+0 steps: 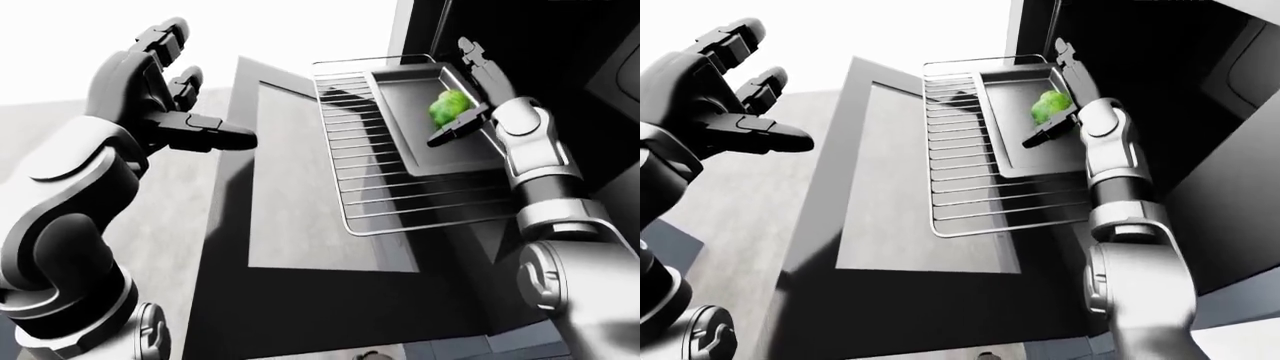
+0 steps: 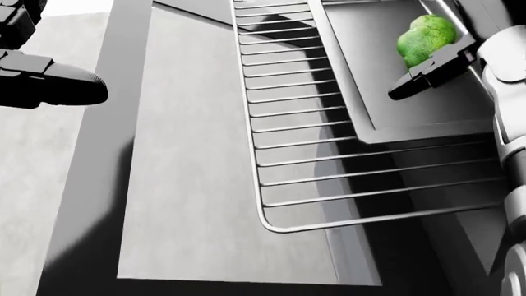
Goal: Pick the broccoli from the oven and place it on the plate on the counter.
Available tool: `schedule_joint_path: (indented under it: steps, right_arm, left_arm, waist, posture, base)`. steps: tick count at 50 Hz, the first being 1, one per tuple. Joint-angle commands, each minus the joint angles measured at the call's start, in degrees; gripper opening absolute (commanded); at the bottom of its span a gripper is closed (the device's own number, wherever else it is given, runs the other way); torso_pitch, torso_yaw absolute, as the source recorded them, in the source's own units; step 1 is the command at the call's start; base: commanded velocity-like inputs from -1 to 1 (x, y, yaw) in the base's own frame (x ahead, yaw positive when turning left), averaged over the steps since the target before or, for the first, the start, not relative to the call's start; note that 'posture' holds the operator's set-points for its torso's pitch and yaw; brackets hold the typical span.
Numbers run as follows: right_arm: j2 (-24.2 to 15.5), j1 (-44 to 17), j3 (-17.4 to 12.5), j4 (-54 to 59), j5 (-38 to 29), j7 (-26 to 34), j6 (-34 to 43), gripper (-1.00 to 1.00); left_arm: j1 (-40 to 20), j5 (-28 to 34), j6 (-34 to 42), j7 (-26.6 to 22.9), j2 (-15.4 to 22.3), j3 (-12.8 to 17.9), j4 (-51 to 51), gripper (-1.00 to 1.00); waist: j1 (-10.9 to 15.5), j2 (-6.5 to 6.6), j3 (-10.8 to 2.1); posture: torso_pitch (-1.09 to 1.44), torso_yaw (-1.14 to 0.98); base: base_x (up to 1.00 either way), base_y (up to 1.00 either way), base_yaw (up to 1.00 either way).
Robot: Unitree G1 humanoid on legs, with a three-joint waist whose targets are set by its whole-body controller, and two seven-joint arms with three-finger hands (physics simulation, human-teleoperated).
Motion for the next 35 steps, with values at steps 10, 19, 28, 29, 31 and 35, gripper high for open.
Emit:
schedule_joint_path:
  steps: [10, 19, 28, 29, 31, 35]
  right_arm:
    - [-0.96, -4.59, -0.45, 3.60, -1.14, -5.07, -2.78, 0.99]
    - [-1.07, -6.11, 0.12, 6.36, -2.25, -7.20, -3.20, 0.87]
    - [-1.51, -7.23, 0.93, 8.75, -4.55, -9.38, -3.62, 0.70]
    - [-1.51, -7.26, 0.87, 8.73, -4.65, -9.42, -3.55, 0.68]
    - [-1.39, -7.26, 0.86, 8.96, -5.03, -9.80, -3.33, 0.62]
    - [-0.94, -6.85, 1.01, 9.25, -5.74, -10.31, -2.83, 0.61]
  left_arm:
    - [-0.39, -0.25, -2.92, -0.24, 0.88, 0.53, -1.02, 1.00]
    - [-0.23, -0.50, -2.70, -0.45, 1.38, 0.88, -1.18, 1.00]
    - [0.51, -0.04, -3.91, -1.12, 1.48, 0.51, -0.74, 1.00]
    - [0.49, 0.00, -3.89, -1.17, 1.48, 0.54, -0.73, 1.00]
    - [0.57, -0.15, -3.42, -1.13, 1.45, 0.76, -1.18, 1.00]
    - [1.29, 0.13, -4.25, -1.63, 1.46, 0.87, -1.03, 1.00]
  waist:
    - [-0.12, -0.48, 0.20]
    - [-0.17, -0.59, 2.29]
    - [-0.18, -0.84, 4.19]
    - [-0.17, -0.89, 4.38]
    - [-0.11, -0.97, 4.65]
    - [-0.04, -1.14, 5.28]
  posture:
    - [0.26, 0.00]
    - [0.34, 0.00]
    - [0.41, 0.00]
    - [0.42, 0.00]
    - [0.44, 0.00]
    - [0.47, 0.00]
  base:
    - [0.00, 0.00, 0.00]
    - [0.00, 0.00, 0.00]
    - [0.00, 0.00, 0.00]
    - [0.00, 0.00, 0.00]
    - [0.00, 0.00, 0.00]
    - [0.00, 0.00, 0.00]
